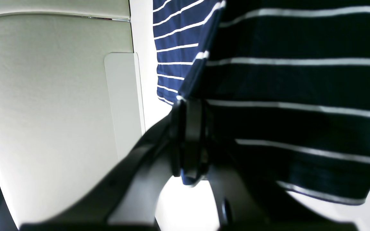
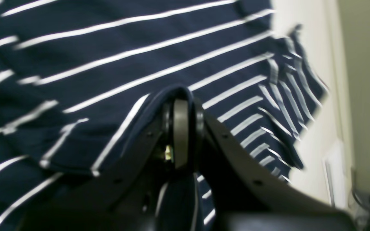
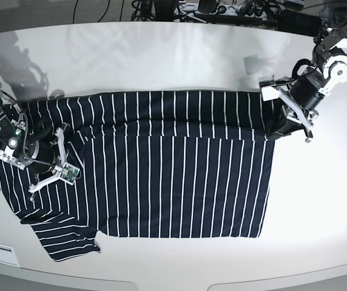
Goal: Fold the T-shirt properly
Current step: 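Release the folded edge and reposition the right gripper onto the sleeve fabric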
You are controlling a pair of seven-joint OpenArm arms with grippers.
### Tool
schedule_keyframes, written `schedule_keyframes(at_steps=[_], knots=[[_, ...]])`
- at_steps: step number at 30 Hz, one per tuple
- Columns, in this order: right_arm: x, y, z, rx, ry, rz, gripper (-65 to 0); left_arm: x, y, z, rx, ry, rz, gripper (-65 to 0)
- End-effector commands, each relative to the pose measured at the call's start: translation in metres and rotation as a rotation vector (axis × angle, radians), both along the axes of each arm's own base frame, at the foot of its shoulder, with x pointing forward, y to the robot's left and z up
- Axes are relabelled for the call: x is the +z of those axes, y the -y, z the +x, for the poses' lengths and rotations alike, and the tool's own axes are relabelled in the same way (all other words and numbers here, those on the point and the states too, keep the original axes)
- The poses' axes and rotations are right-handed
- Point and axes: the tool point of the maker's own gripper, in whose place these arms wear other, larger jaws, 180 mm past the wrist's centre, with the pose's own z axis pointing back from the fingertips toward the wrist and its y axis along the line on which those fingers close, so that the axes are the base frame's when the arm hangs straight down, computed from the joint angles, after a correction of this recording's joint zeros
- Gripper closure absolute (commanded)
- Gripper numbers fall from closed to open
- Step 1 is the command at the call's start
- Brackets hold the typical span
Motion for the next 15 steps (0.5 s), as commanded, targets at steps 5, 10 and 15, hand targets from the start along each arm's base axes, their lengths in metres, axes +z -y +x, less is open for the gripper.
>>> schedule_keyframes(at_steps=[5, 10, 15], knots=[[0.021, 0.011, 0.015, -0.045, 0.066, -0.004, 0.0, 0.024, -0.017, 0.020, 0.063, 0.107, 0.000, 0.0], [0.014, 0.020, 0.012, -0.075, 0.034, -0.048, 0.0, 0.021, -0.020, 0.020, 0.078, 0.087, -0.006, 0.0], [0.011, 0.034, 0.014, -0.143, 0.031, -0.090, 0.0, 0.014, -0.020, 0.014, 0.078, 0.063, -0.003, 0.0]])
